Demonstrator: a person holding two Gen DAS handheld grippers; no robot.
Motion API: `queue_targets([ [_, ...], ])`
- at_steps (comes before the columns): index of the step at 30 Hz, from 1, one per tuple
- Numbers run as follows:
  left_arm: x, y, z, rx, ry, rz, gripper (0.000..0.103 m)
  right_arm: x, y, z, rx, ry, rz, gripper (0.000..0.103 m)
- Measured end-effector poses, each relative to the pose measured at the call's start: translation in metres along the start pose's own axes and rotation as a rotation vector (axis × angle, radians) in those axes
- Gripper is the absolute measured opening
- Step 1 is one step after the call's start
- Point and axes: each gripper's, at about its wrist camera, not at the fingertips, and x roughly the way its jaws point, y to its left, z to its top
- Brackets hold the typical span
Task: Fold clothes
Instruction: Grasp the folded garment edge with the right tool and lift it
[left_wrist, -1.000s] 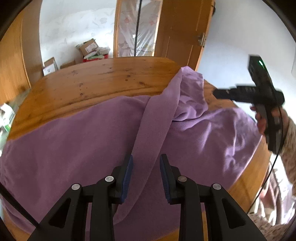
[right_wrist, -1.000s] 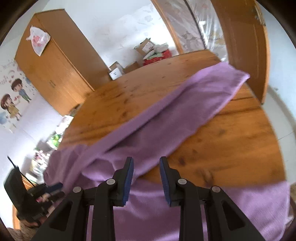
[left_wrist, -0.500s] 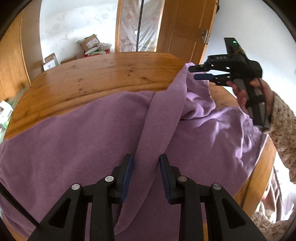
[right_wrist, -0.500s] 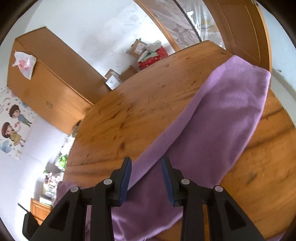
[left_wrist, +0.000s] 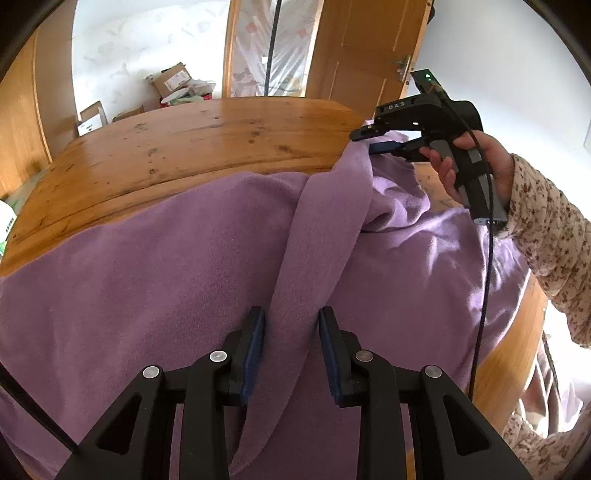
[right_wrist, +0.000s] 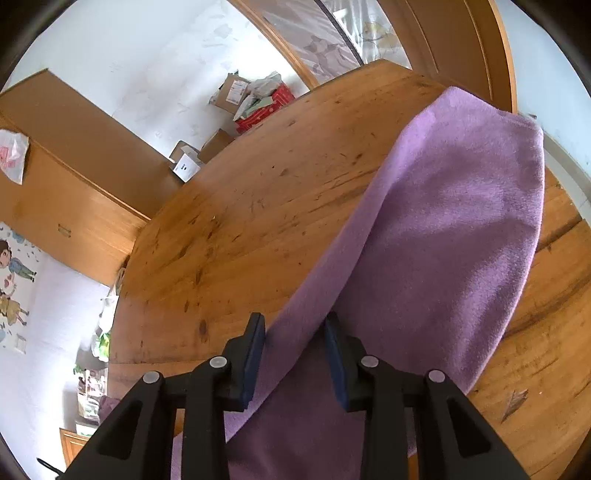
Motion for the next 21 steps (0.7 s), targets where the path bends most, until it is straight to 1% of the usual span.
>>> queue_targets([
  [1, 0.000, 0.000, 0.000, 0.000, 0.001, -0.001, 0.031, 0.001, 0.001, 0.000, -0.002, 0.002, -0.011, 0.021],
  [2, 0.001, 0.000, 0.000, 0.000, 0.001, -0.004, 0.031, 0.001, 0.002, 0.001, -0.004, 0.003, -0.021, 0.007],
  [3, 0.001, 0.001, 0.000, 0.000, 0.002, -0.005, 0.031, 0.002, 0.004, 0.001, -0.006, 0.005, -0.032, 0.005],
  [8, 0.002, 0.001, 0.002, -0.003, 0.001, -0.003, 0.031, -0.005, 0.007, -0.002, -0.018, -0.025, -0.041, 0.004],
  [12, 0.002, -0.002, 0.003, 0.003, -0.008, 0.004, 0.031, -0.019, 0.011, -0.007, -0.027, -0.060, -0.036, 0.004],
  [19, 0.002, -0.003, 0.005, -0.006, -0.015, 0.009, 0.031, -0.057, 0.012, -0.014, -0.041, -0.149, -0.003, 0.004],
  [21, 0.002, -0.003, 0.005, -0.009, -0.014, 0.013, 0.028, -0.068, 0.011, -0.017, -0.048, -0.171, 0.002, 0.004],
])
